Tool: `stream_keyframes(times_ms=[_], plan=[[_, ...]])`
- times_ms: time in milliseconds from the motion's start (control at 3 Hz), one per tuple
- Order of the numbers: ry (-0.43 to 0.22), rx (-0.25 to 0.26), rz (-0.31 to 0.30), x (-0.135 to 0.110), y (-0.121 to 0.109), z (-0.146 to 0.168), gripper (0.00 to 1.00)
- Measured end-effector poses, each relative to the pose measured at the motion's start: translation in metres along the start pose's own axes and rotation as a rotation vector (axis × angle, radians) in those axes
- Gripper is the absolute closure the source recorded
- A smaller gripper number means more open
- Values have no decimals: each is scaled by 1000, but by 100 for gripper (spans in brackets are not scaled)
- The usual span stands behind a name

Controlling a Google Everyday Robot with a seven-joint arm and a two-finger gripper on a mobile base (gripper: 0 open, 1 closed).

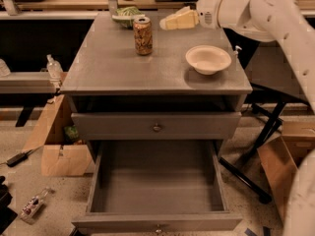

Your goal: Place orange can into middle drawer

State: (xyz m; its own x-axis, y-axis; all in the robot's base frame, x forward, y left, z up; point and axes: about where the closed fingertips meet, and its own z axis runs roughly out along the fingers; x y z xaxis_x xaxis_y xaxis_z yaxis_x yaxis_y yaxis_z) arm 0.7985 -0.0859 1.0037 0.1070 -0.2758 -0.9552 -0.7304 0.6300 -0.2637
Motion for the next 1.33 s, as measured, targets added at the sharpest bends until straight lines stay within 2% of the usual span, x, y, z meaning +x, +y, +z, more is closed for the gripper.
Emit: stream_keyframes(times_ms=[333,667,1333], plan=[[-24,13,40,13,-14,40,0],[7,2,73,30,-10,80,0],[66,-98,168,62,29,152,0]])
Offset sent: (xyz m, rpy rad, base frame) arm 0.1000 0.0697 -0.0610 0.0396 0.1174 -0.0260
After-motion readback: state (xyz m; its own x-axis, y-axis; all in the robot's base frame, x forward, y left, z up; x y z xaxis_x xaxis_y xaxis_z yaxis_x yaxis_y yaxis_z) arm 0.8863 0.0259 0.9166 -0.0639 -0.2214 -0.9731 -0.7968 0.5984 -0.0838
